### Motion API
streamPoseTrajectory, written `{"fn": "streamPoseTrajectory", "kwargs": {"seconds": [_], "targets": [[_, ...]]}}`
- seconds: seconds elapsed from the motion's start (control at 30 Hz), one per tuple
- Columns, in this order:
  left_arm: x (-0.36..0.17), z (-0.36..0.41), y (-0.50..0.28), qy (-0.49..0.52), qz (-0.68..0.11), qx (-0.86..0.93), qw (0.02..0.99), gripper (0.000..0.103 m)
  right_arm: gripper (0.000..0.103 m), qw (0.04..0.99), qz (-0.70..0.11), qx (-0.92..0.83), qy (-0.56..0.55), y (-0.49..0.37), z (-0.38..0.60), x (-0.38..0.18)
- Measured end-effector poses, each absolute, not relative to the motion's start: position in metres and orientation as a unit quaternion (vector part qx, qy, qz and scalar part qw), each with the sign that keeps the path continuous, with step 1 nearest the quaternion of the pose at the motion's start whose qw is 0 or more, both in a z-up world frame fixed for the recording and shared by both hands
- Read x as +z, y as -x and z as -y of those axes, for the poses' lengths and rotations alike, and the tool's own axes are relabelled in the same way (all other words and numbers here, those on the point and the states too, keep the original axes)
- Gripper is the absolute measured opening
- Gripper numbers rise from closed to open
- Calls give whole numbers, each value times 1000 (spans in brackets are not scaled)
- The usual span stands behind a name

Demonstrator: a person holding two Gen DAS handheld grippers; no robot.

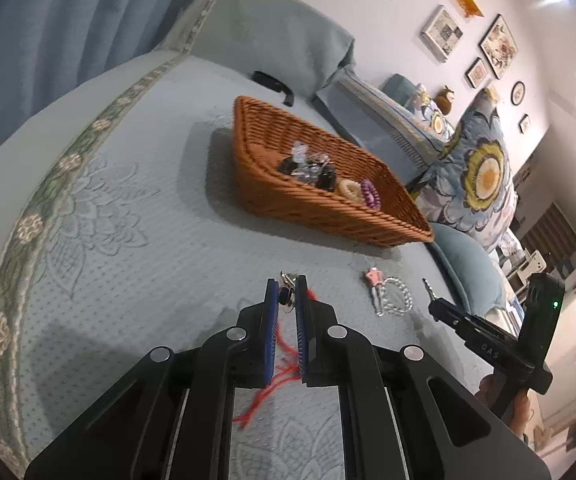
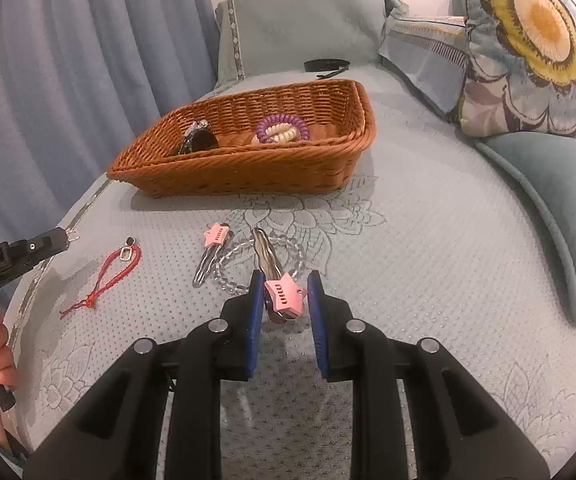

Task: Organize jewelry

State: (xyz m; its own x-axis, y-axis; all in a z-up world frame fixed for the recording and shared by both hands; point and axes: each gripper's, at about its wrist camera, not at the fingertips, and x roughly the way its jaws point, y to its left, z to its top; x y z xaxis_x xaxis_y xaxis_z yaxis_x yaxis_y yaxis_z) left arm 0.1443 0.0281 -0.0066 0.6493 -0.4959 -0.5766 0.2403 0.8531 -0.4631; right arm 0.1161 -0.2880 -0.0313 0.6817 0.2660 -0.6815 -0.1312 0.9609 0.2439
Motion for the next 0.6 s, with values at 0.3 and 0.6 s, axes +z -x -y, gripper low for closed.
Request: {"fn": "streamPoseTrajectory", "kwargs": {"seconds": [0.3,0.6], "targets": [[17,-3,-137,152,-319,-218,910,7,19,935,-326,108,-93,-110,292,9],[64,27,-165,96,-288,-209,929,7,19,945,-301,103,-74,-166,288,60]]}}
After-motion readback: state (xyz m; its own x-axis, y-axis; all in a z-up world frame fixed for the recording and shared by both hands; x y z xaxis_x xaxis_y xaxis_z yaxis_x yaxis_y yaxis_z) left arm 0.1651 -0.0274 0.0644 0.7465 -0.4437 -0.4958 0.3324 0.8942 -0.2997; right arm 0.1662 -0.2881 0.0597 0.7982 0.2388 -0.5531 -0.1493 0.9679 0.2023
